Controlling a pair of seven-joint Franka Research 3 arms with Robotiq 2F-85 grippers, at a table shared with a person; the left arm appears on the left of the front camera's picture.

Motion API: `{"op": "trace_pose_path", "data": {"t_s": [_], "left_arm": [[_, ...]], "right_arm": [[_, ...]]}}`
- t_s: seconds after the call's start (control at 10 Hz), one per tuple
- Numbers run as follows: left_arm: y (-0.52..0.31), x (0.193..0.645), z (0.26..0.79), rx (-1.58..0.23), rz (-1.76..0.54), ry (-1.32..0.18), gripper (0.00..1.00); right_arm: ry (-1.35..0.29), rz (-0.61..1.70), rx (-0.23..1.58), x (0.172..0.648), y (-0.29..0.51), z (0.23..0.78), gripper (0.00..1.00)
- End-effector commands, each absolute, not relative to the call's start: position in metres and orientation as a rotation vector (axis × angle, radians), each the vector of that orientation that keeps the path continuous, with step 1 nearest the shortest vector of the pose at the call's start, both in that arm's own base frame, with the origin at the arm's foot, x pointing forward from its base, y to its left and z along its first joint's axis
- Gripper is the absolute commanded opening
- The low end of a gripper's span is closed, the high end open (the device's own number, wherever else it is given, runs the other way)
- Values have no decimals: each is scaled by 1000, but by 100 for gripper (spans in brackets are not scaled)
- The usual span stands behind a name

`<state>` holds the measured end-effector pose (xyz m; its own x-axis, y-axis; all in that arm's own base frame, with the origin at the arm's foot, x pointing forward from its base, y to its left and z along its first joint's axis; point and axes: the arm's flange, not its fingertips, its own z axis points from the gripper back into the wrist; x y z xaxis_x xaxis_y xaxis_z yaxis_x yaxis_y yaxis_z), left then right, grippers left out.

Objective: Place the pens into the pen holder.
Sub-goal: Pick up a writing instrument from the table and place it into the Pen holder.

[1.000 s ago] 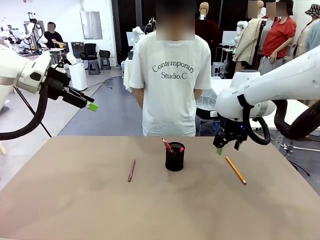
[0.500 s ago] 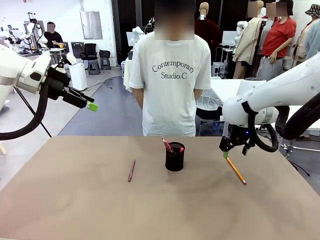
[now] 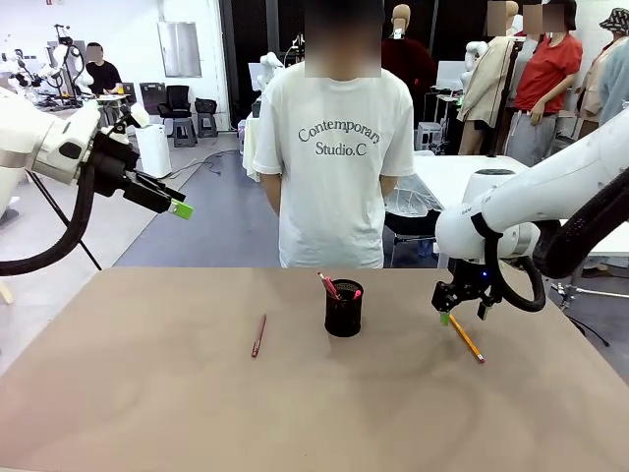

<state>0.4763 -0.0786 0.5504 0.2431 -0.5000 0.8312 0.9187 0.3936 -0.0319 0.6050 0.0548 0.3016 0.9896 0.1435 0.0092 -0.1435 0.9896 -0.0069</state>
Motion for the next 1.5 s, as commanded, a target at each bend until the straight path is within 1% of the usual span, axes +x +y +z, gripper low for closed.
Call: {"op": "trace_pose_path", "data": {"t_s": [0.0,0.3,0.4,0.8,0.9,1.4], "left_arm": [[-77,474,551,-593,-1048,-847,100],[-77,474,551,-593,-1048,-847,100],[-77,474,551,-593,-1048,-847,100],[-77,474,551,-593,-1048,-847,100],[-77,474,551,-593,-1048,-847,100],[-77,474,551,-593,-1048,-847,100]], "right_arm": [[-29,118,-72,614,59,298,100],[-39,118,-78,618,61,290,100],[-54,126,-75,619,61,289,96],[-65,129,-63,623,61,288,17],[-67,130,-63,623,61,288,0],[-28,140,-44,623,65,286,0]]}}
